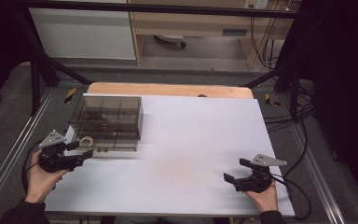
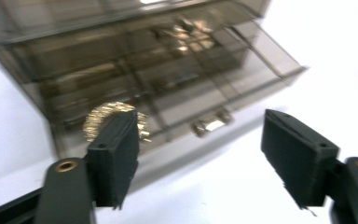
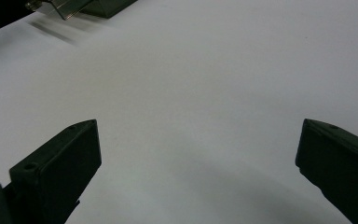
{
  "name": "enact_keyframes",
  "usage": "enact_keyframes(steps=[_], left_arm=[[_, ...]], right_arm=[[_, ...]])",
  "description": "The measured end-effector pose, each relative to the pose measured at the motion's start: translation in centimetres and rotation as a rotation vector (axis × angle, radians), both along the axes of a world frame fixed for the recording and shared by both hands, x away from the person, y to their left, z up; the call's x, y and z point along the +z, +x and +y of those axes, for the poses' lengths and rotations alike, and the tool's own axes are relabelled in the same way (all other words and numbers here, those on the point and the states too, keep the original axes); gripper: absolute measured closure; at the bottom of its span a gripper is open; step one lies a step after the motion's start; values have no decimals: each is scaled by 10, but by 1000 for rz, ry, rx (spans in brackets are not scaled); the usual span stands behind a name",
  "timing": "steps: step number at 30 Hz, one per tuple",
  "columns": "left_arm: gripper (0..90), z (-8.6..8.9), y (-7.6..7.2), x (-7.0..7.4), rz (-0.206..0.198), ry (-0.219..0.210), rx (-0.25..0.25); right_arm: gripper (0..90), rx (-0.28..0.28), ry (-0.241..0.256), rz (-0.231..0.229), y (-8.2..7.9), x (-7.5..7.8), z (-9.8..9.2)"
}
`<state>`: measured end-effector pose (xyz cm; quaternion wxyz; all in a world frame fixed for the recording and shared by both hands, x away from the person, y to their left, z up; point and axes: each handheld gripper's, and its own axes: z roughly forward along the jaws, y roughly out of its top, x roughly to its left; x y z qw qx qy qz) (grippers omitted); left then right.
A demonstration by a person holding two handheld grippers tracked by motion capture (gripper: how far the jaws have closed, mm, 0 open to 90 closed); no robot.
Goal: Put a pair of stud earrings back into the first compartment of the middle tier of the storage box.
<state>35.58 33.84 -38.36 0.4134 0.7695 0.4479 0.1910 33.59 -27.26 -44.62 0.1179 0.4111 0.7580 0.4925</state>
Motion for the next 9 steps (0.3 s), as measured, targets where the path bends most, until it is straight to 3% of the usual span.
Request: enact_keyframes(steps=[9], left_arm=[[177, -10, -18, -19, -11, 6, -46]], right_arm=[[6, 2, 0, 1, 0, 0, 0]])
